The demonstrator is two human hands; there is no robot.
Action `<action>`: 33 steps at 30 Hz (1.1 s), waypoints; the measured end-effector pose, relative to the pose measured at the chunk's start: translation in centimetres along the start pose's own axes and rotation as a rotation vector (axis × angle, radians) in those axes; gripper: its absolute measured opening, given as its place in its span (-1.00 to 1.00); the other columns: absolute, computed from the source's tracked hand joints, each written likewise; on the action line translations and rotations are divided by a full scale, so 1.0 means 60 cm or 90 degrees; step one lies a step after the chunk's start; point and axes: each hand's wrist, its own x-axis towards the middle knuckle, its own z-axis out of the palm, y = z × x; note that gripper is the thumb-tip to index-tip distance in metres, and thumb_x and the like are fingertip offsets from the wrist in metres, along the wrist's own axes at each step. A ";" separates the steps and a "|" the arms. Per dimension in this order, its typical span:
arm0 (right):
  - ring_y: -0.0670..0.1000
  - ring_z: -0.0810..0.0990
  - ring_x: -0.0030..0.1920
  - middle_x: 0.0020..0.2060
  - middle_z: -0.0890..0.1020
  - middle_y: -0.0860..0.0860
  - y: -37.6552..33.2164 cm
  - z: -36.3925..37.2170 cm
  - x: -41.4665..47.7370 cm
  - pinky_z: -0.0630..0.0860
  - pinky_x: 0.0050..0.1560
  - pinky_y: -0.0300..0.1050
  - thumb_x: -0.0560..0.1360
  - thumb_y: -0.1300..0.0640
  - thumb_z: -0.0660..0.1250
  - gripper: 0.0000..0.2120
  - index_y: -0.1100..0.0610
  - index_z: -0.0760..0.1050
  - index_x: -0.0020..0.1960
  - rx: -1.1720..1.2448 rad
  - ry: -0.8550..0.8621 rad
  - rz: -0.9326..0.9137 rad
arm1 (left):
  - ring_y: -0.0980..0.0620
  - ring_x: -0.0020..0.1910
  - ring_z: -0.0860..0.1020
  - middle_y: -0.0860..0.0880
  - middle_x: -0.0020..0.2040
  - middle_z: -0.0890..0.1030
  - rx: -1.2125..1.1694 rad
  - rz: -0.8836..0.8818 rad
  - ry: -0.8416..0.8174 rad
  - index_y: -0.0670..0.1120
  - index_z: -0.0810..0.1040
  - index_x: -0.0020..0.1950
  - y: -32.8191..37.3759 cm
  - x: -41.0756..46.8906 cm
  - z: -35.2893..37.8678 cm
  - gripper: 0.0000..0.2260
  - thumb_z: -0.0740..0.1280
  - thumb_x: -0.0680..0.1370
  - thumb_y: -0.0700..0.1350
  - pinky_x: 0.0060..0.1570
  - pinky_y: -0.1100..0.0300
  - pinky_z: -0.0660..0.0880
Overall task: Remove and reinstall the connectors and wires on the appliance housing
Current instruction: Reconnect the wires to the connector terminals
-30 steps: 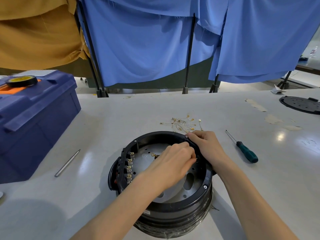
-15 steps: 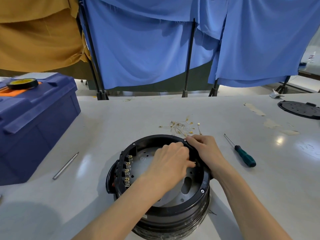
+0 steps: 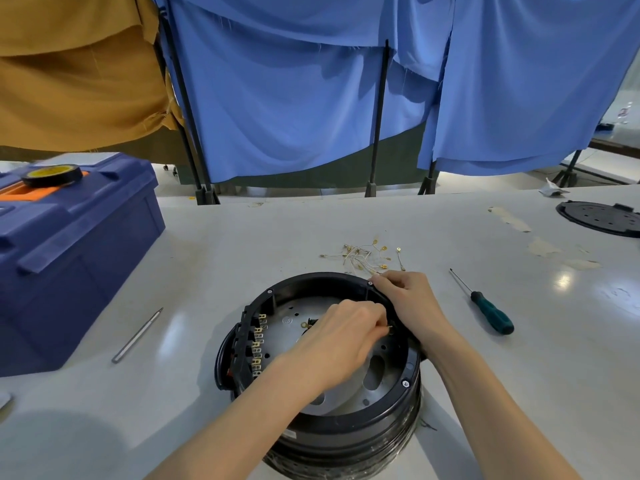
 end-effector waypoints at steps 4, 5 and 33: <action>-0.02 0.16 -0.43 -0.52 0.20 -0.02 0.002 -0.004 -0.002 0.11 -0.43 -0.18 0.53 0.17 0.31 -0.58 0.25 0.23 -0.43 0.022 0.005 0.017 | -0.06 -0.10 0.54 -0.05 -0.14 0.60 -0.034 -0.027 0.022 -0.14 0.59 -0.05 -0.002 0.002 -0.001 -0.80 0.29 0.60 -0.02 -0.05 0.00 0.46; 0.01 0.19 -0.41 -0.50 0.22 0.03 0.002 -0.004 -0.002 0.13 -0.41 -0.16 0.52 0.16 0.32 -0.58 0.28 0.25 -0.42 0.034 0.004 0.026 | -0.03 -0.09 0.55 -0.03 -0.14 0.61 -0.054 -0.047 0.028 -0.12 0.61 -0.04 -0.004 0.003 -0.005 -0.79 0.32 0.57 0.02 -0.04 0.02 0.47; 0.22 0.35 0.15 0.05 0.48 0.23 0.085 -0.014 0.153 0.25 -0.13 -0.07 0.53 0.26 0.26 -0.83 0.28 0.53 -0.20 -0.399 0.205 0.166 | 0.15 0.48 0.11 0.10 0.46 0.29 0.028 -0.107 0.109 0.01 0.29 0.47 -0.112 -0.008 -0.026 -0.64 -0.01 0.69 -0.03 0.38 0.35 -0.09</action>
